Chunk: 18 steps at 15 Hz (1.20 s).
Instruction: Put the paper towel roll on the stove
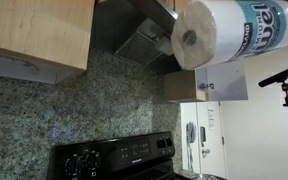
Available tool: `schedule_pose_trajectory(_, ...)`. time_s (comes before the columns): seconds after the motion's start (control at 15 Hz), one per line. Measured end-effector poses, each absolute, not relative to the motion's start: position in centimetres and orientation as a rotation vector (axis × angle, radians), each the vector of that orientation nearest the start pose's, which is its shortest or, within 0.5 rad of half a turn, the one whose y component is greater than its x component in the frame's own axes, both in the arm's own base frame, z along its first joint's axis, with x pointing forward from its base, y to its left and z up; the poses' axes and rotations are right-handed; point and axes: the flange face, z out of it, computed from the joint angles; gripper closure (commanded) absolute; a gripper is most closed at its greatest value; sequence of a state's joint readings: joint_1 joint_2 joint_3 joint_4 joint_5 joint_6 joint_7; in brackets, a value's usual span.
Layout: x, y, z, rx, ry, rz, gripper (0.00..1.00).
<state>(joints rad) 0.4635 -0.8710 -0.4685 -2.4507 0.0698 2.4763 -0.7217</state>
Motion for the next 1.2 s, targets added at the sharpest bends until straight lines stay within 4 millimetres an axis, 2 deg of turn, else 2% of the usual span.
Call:
schedule_pose_trajectory(0.33,40.2,-5.6,62.2,-2.640,-0.823,-1.247,1.00)
schedule_pose_trajectory(0.6,41.5,-5.3,62.0,-2.694,-0.730,-1.209,1.00)
schedule_pose_trajectory(0.67,41.9,-5.7,62.0,-2.697,-0.690,-1.208,1.00)
schedule_pose_trajectory(0.87,43.4,-9.0,62.5,-2.696,-0.538,-1.221,1.00)
schedule_pose_trajectory(1.07,45.0,-13.6,62.8,-2.702,-0.364,-1.240,0.99)
schedule_pose_trajectory(1.2,45.7,-15.2,62.7,-2.718,-0.312,-1.242,0.99)
